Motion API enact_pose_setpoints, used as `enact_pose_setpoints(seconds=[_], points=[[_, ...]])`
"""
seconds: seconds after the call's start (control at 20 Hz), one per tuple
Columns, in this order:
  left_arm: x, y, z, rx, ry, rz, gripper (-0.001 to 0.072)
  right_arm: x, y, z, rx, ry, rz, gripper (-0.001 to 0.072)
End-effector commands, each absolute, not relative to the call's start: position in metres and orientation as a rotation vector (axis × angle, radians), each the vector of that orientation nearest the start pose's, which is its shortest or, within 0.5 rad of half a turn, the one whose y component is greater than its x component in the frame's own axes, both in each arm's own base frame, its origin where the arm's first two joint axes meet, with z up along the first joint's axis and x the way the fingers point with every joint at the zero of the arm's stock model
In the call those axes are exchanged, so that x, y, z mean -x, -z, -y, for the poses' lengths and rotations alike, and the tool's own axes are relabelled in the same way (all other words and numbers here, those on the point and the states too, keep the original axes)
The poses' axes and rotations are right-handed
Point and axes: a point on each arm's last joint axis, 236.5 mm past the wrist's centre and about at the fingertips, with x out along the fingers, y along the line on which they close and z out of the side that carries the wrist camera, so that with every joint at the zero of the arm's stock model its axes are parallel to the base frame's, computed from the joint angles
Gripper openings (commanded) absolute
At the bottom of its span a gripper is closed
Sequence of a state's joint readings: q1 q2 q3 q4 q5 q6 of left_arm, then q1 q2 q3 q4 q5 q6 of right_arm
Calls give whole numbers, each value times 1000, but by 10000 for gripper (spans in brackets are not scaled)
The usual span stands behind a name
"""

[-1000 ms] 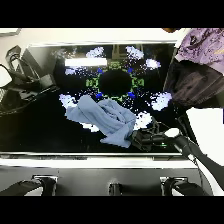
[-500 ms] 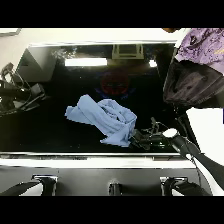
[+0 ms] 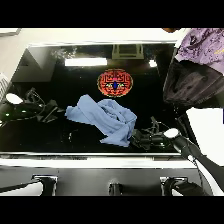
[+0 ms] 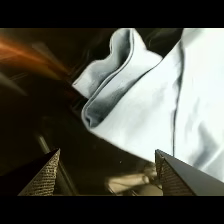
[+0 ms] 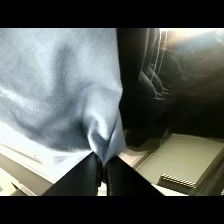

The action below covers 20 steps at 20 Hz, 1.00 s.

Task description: Fold the clothes and pants, and hang the long-sleeved shirts on hangers.

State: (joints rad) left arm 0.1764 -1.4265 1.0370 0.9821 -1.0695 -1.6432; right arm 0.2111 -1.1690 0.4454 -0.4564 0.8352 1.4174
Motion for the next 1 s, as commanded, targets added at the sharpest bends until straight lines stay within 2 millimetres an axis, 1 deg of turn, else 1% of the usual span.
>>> enact_pose_setpoints(seconds=[0.0, 0.1, 0.3, 0.35, 0.4, 0.45, 0.5, 0.55, 0.6, 0.7, 0.8, 0.9, 0.95], points=[[-388, 83, 66, 839, 69, -1413, 675, -240, 84, -214, -965, -319, -1475, 32], [-386, 91, 70, 842, 68, -1436, 675, -241, 84, -214, -965, -317, -1473, 32], [-386, 102, 81, 854, 74, -1456, 667, -241, 84, -213, -975, -308, -1475, 32], [-388, 104, 85, 865, 78, -1455, 597, -241, 84, -213, -978, -305, -1476, 32], [-390, 105, 89, 871, 80, -1451, 499, -241, 84, -214, -978, -306, -1476, 32], [-393, 105, 93, 877, 82, -1440, 384, -241, 83, -213, -978, -307, -1473, 32], [-397, 104, 97, 884, 86, -1426, 208, -243, 81, -213, -976, -311, -1464, 32], [-402, 100, 100, 889, 94, -1411, 12, -246, 77, -213, -965, -320, -1447, 31], [-407, 94, 99, 884, 100, -1394, 14, -251, 71, -213, -947, -334, -1423, 31], [-427, 68, 96, 857, 132, -1321, 13, -270, 50, -209, -863, -377, -1347, 30], [-452, 22, 89, 800, 168, -1205, 12, -300, 17, -206, -744, -426, -1247, 30], [-475, -48, 77, 702, 204, -1045, 11, -334, -35, -204, -612, -486, -1123, 30], [-484, -93, 70, 639, 218, -947, 11, -352, -69, -202, -537, -510, -1049, 30]])
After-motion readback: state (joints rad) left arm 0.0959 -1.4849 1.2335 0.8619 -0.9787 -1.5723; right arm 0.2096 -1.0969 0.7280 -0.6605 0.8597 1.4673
